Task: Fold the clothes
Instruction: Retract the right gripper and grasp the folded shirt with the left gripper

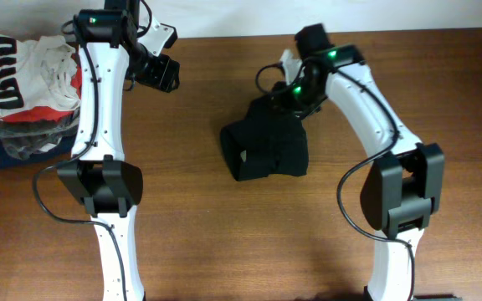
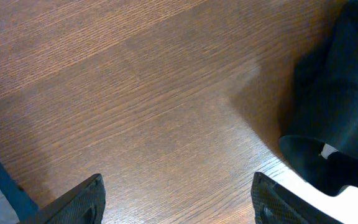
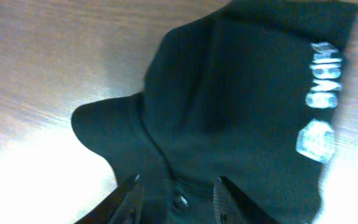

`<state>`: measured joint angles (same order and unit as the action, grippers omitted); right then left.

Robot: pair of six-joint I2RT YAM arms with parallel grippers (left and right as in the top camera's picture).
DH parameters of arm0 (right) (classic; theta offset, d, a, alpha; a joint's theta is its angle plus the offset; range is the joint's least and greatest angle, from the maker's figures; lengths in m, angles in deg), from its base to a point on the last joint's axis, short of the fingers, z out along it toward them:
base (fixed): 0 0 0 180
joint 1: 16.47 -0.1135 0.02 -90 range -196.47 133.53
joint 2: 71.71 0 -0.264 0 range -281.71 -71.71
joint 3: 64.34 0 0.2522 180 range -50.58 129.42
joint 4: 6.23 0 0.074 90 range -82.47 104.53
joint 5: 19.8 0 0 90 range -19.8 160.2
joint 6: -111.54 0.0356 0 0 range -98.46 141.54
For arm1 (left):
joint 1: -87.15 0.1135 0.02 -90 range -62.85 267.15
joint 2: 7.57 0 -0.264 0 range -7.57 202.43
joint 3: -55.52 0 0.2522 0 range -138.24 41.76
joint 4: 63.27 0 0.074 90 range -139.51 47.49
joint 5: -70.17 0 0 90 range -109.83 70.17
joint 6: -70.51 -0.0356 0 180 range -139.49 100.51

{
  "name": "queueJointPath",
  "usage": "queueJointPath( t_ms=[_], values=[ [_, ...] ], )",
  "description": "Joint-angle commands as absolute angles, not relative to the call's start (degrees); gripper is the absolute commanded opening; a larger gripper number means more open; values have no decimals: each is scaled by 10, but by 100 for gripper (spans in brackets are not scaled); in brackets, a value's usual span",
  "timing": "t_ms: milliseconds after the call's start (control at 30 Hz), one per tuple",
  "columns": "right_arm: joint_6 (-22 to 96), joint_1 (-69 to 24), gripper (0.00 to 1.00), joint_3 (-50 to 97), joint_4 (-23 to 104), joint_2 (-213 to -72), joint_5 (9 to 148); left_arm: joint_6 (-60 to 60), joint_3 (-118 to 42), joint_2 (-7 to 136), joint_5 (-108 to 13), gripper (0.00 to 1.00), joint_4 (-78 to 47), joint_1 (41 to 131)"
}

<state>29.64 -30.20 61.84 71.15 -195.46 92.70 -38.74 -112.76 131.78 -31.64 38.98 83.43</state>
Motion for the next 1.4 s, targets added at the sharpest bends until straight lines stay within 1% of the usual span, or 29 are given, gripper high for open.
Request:
queueJointPath(
  t_ms=[0,167,300,367,500,567,600,700,733,833,933,1033,1133,1267,1367],
  values=[
    [276,-295,42,625,737,-1954,906,-382,-1141,1314,-325,75,390,836],
    [276,-301,33,582,733,-1958,905,-382,-1141,1314,-325,75,390,836],
    [309,-306,28,512,681,-1958,875,-382,-1141,1314,-325,75,391,836],
    [329,-306,28,473,641,-1958,855,-382,-1141,1314,-325,76,391,836],
    [330,-304,29,418,575,-1958,856,-382,-1141,1314,-325,76,391,836],
    [330,-302,30,416,567,-1958,859,-382,-1141,1314,-326,76,391,836],
    [330,-301,33,421,568,-1957,863,-382,-1141,1314,-326,76,391,836],
    [329,-298,34,450,579,-1948,880,-382,-1141,1314,-336,76,391,836],
    [329,-297,34,465,586,-1944,880,-382,-1141,1314,-341,76,391,836],
    [327,-295,43,523,621,-1933,879,-382,-1140,1314,-353,76,395,836],
    [323,-291,54,605,679,-1925,872,-381,-1139,1314,-356,76,412,834],
    [323,-275,60,691,749,-1920,833,-381,-1139,1314,-356,76,442,833],
    [323,-247,69,764,807,-1920,805,-381,-1136,1314,-402,76,469,831],
    [309,-200,75,809,851,-1920,801,-382,-1108,1314,-490,76,472,828],
    [291,-163,78,809,882,-1920,810,-383,-1061,1314,-496,75,470,821]
  ],
)
